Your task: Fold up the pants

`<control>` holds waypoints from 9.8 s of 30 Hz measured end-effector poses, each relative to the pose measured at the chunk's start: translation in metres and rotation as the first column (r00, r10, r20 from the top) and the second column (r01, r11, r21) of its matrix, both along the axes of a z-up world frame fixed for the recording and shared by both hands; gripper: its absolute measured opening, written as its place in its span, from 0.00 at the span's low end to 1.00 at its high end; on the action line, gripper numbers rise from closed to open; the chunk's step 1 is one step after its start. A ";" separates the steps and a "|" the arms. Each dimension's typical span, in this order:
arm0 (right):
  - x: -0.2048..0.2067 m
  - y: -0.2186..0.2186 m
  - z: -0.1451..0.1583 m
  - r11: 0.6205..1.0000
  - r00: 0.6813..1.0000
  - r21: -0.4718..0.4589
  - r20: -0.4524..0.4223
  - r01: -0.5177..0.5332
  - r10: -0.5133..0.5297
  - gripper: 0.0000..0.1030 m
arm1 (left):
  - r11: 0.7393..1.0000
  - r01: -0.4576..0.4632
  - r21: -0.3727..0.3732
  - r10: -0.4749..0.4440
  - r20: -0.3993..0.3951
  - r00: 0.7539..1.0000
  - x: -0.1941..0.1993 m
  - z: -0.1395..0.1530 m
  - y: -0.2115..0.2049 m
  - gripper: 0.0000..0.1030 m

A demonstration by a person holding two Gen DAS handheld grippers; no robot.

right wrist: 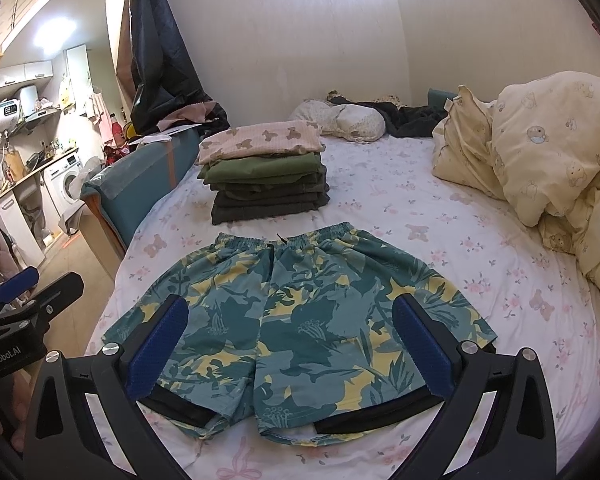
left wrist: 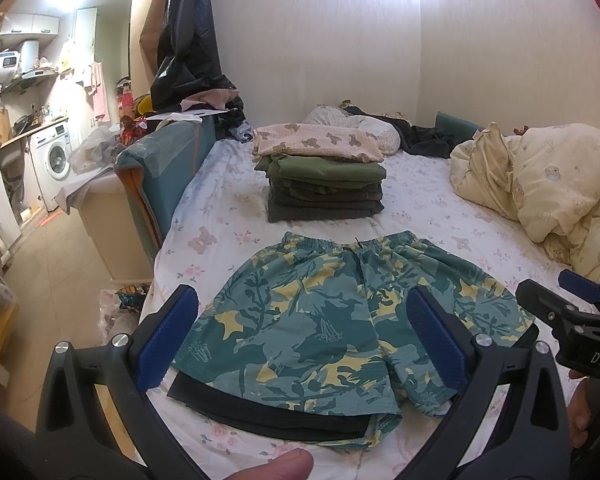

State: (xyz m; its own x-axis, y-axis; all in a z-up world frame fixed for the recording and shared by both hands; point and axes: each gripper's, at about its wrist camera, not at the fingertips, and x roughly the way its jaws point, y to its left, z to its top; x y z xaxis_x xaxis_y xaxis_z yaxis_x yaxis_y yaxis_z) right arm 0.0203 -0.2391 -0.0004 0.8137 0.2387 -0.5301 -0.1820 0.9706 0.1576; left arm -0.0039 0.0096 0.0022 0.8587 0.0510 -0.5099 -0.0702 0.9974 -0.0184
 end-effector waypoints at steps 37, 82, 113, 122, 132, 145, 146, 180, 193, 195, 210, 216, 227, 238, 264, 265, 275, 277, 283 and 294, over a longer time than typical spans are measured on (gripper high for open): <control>0.134 -0.192 -0.142 0.883 0.801 0.147 -0.507 0.445 -0.319 0.04 | 0.988 -0.035 -0.154 -0.020 -0.339 0.941 0.058 -0.036 0.011 0.99; 0.055 0.013 -0.094 0.856 0.785 0.347 -0.365 -0.384 0.500 0.03 | 0.898 0.405 -0.174 -0.413 -0.654 0.634 0.332 -0.087 -0.151 0.00; 0.105 0.238 -0.077 0.763 0.652 0.377 -0.397 -0.526 0.646 0.03 | 0.981 0.170 -0.092 -0.191 -0.607 0.772 0.310 -0.096 0.147 0.63; 0.091 0.313 -0.107 0.761 0.609 0.340 -0.458 -0.553 0.648 0.13 | 0.989 0.063 -0.132 -0.129 -0.593 0.795 0.218 -0.080 0.202 0.68; 0.054 0.248 -0.089 0.800 0.675 0.368 -0.431 -0.475 0.599 0.73 | 0.983 0.100 -0.155 -0.182 -0.725 0.665 0.176 -0.158 0.189 0.68; 0.068 0.002 -0.150 0.901 0.767 0.402 -0.626 0.162 0.142 0.77 | 0.956 0.268 -0.121 -0.252 -0.805 0.536 0.160 -0.188 0.123 0.48; 0.070 0.001 -0.157 0.884 0.760 0.445 -0.622 0.147 0.186 0.75 | 0.951 0.280 -0.131 -0.265 -0.811 0.521 0.156 -0.187 0.118 0.47; 0.090 -0.073 0.164 0.809 0.918 0.573 -0.236 -0.133 0.318 0.04 | 0.819 0.316 -0.479 -0.447 -0.186 0.875 0.087 0.179 0.017 0.07; 0.085 -0.070 0.121 0.840 0.903 0.517 -0.266 -0.162 0.338 0.05 | 0.855 0.254 -0.453 -0.400 -0.264 0.878 0.090 0.098 0.022 0.07; 0.081 -0.068 0.083 0.855 0.878 0.501 -0.339 -0.135 0.338 0.05 | 0.877 0.230 -0.422 -0.393 -0.355 0.848 0.083 0.054 0.013 0.07; 0.019 -0.098 -0.116 0.993 0.551 0.090 -0.834 0.081 0.030 0.33 | 0.984 0.078 -0.160 -0.176 -0.804 0.567 0.051 -0.110 0.012 0.29; 0.049 -0.057 -0.085 0.987 0.657 0.145 -0.738 -0.069 0.154 0.32 | 0.961 0.228 -0.156 -0.268 -0.734 0.625 0.056 -0.114 -0.034 0.29; 0.055 -0.034 -0.153 0.990 0.446 0.051 -0.889 -0.132 0.106 0.32 | 0.971 0.145 -0.191 -0.236 -0.868 0.438 0.048 -0.167 -0.026 0.29; 0.210 -0.061 -0.053 0.945 0.715 0.276 -0.623 -0.177 0.316 0.72 | 0.968 0.077 -0.240 -0.212 -0.610 0.763 0.202 -0.076 0.030 0.85; 0.372 0.024 -0.107 0.892 0.732 0.196 -0.514 -0.408 0.447 0.17 | 0.839 0.482 -0.252 -0.534 -0.547 0.645 0.353 -0.120 -0.032 0.19; 0.376 0.024 -0.099 0.895 0.746 0.188 -0.499 -0.404 0.441 0.17 | 0.839 0.501 -0.212 -0.531 -0.519 0.670 0.353 -0.108 -0.034 0.19; 0.318 0.011 -0.050 0.854 0.762 0.133 -0.400 -0.502 0.510 0.17 | 0.772 0.635 -0.026 -0.585 -0.421 0.693 0.273 -0.061 -0.052 0.19; 0.293 0.007 -0.039 0.836 0.752 0.111 -0.386 -0.538 0.535 0.17 | 0.744 0.668 -0.010 -0.614 -0.403 0.679 0.249 -0.050 -0.047 0.19; 0.209 0.003 -0.025 0.808 0.736 0.083 -0.369 -0.583 0.568 0.17 | 0.651 0.757 0.050 -0.675 -0.417 0.608 0.165 -0.044 -0.056 0.19; 0.104 0.011 -0.082 0.784 0.659 0.052 -0.509 -0.619 0.554 0.18 | 0.592 0.805 0.039 -0.626 -0.607 0.489 0.072 -0.104 -0.078 0.27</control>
State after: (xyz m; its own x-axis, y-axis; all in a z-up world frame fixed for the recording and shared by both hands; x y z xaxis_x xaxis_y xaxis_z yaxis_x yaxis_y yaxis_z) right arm 0.1239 -0.2277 -0.0823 0.1622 0.4891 -0.8570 -0.6530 0.7043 0.2784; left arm 0.0682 -0.0680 -0.1020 0.2906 -0.2489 -0.9239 0.7626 0.6434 0.0665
